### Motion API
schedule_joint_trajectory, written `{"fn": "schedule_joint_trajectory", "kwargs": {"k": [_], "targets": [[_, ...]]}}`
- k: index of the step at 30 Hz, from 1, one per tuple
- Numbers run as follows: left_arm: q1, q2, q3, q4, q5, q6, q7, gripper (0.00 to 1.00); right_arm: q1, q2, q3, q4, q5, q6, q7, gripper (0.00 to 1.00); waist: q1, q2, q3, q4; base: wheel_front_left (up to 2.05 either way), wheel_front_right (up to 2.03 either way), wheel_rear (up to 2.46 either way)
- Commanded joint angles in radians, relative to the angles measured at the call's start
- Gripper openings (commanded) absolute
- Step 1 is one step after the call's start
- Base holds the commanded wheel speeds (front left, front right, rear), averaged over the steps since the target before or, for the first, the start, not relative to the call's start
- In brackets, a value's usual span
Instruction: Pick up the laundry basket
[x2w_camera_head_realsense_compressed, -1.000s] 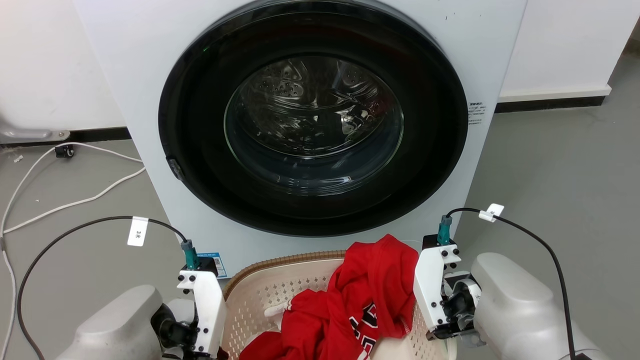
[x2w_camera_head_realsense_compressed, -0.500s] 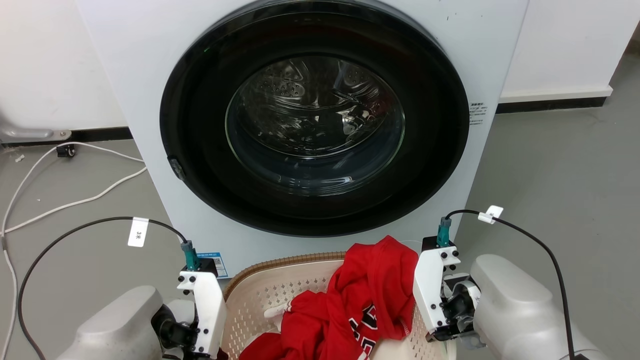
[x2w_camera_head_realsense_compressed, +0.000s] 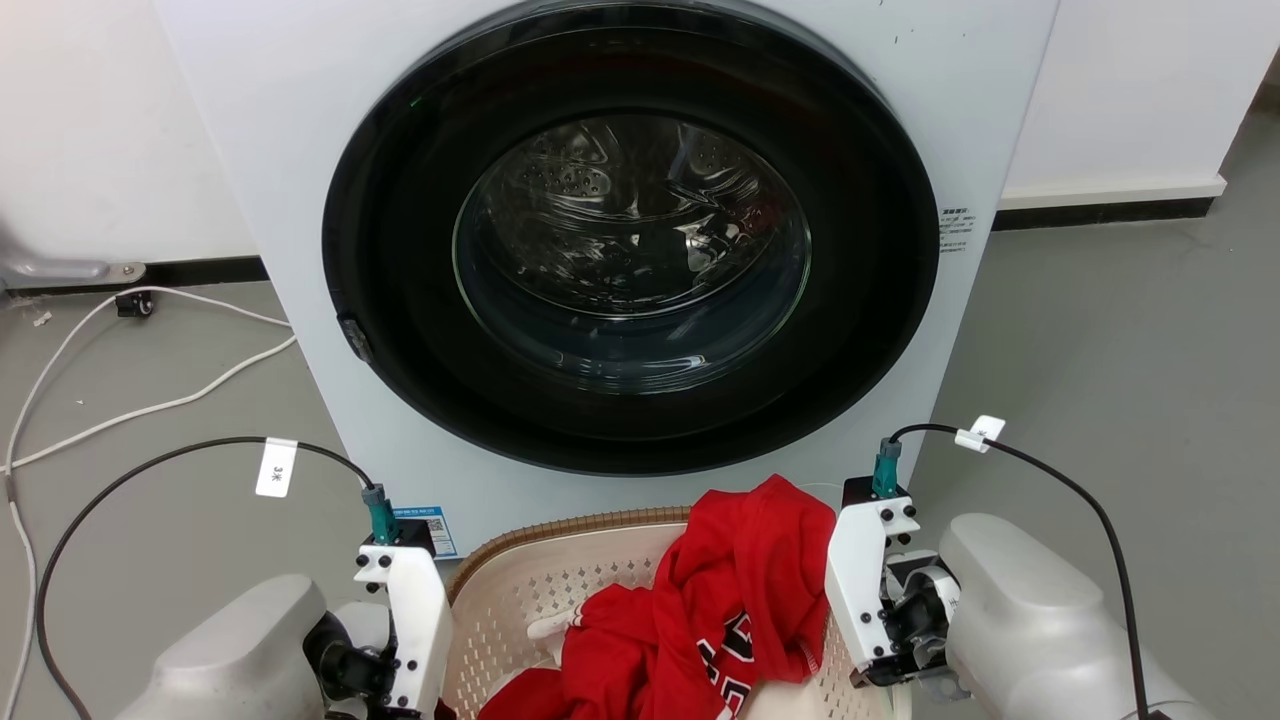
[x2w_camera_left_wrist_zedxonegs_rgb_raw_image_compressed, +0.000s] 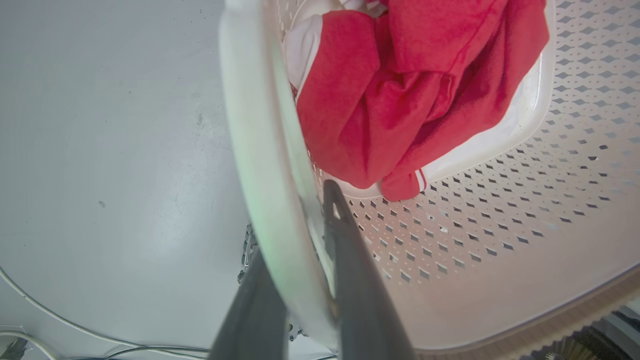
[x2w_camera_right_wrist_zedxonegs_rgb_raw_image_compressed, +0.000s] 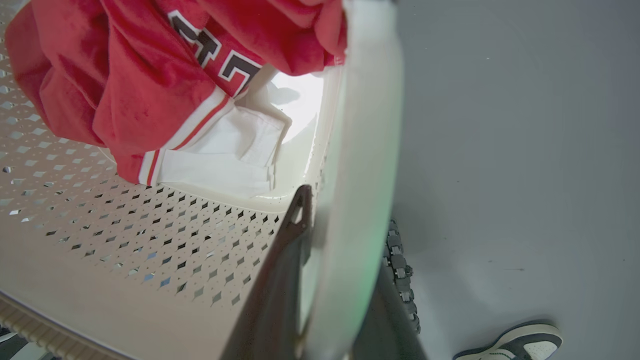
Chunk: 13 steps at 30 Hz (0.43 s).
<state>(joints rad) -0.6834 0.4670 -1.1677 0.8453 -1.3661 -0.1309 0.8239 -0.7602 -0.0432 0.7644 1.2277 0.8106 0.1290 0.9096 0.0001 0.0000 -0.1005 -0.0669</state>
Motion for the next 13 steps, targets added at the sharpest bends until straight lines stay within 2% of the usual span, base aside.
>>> {"fn": "schedule_joint_trajectory", "kwargs": {"k": [1,13], "targets": [[-0.007,0.014,-0.006,0.006,0.005,0.001,-0.002,0.00,-0.002,-0.013,0.005,0.002,0.002,0.003,-0.003,0.00,-0.0001,0.0000,0.000,0.000,0.00,0.00,0.00],[-0.003,0.018,-0.008,0.014,-0.008,0.001,-0.006,0.00,0.002,-0.013,0.022,0.018,0.020,0.003,-0.023,0.00,-0.0001,0.0000,-0.002,-0.002,0.00,0.00,0.00]]}}
